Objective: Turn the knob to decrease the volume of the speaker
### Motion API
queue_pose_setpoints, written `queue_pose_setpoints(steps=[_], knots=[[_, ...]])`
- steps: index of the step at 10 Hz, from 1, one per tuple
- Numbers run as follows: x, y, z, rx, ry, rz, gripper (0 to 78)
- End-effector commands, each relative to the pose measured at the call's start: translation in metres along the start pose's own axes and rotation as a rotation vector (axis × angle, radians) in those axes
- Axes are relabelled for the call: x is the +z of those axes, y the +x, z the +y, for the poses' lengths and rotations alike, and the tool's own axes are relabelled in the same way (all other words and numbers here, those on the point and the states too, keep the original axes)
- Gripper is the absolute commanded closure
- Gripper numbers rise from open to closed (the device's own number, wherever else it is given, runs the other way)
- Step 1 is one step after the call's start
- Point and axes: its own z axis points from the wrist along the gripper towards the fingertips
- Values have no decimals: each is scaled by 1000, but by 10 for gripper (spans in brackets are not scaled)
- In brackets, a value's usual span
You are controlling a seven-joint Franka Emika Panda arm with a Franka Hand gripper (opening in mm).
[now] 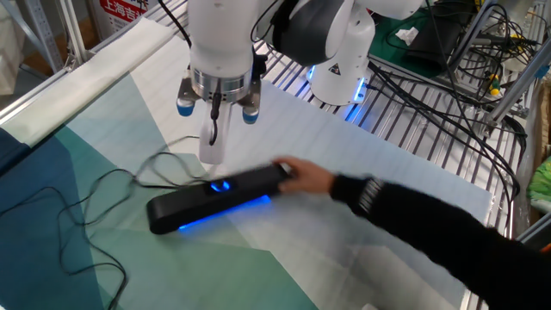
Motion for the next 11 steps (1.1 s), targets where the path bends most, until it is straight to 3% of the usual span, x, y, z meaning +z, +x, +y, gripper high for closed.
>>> queue_pose_setpoints(steps=[1, 4, 5, 7, 11], knots=[[0, -3, 1, 68, -41, -27, 776], [0, -3, 1, 140, -40, -9, 776], [0, -3, 1, 128, -42, -11, 776], [0, -3, 1, 127, -59, 16, 776], [3, -9, -1, 153, -59, 17, 776]])
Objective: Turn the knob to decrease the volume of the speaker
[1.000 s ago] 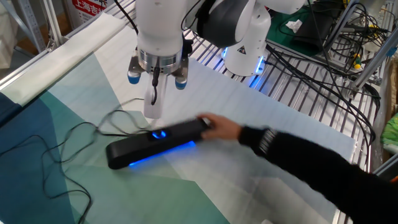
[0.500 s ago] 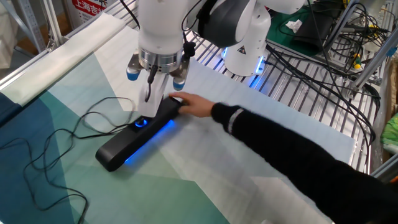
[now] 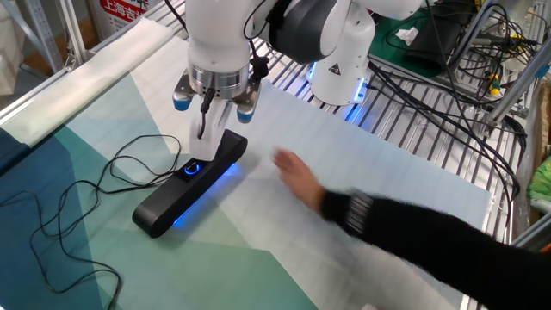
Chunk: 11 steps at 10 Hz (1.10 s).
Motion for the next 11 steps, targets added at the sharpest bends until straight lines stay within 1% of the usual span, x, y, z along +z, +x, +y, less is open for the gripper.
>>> queue_pose_setpoints(steps=[1, 2, 3, 4, 5, 7, 10, 11], knots=[[5, -14, -3, 10, -9, 1, 776], [5, -15, -3, 9, -10, 1, 776], [13, -30, -11, 8, -22, 16, 776], [16, -36, -16, 6, -31, 32, 776], [18, -39, -19, 3, -37, 36, 776], [24, -46, -31, -18, -36, 36, 776], [38, -45, -33, -22, -31, 23, 776], [47, -45, -35, -12, -29, 14, 776]])
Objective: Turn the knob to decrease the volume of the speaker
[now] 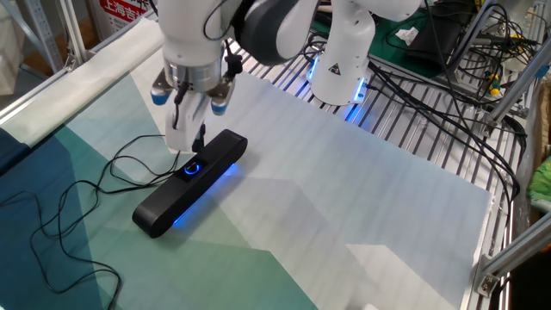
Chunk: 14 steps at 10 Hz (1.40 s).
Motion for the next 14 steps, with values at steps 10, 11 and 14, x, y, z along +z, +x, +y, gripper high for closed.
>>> queue_pose_setpoints(steps=[10, 11, 14], knots=[[44, -3, -11, 23, 9, -33, 776], [44, -3, -11, -5, 10, -37, 776], [44, -3, -11, -40, 5, -42, 776]])
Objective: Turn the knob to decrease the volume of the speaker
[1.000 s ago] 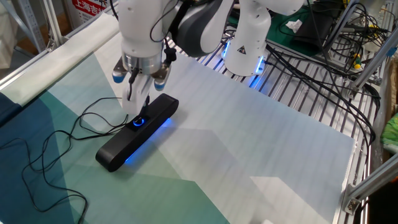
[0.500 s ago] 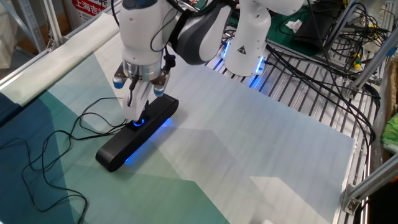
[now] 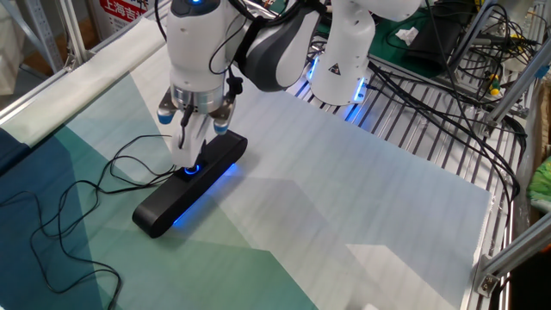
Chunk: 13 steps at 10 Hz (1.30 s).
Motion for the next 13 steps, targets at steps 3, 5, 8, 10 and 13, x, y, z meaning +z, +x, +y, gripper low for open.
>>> queue_pose_setpoints(steps=[3, 5, 8, 10, 13], knots=[[-1, -1, 1, 12, 7, 5, 776], [-1, -1, 1, 17, 14, 11, 776], [5, -10, 0, 20, 27, -23, 776], [11, -21, -2, 65, 27, -35, 776], [17, -30, -9, 156, 16, -32, 776]])
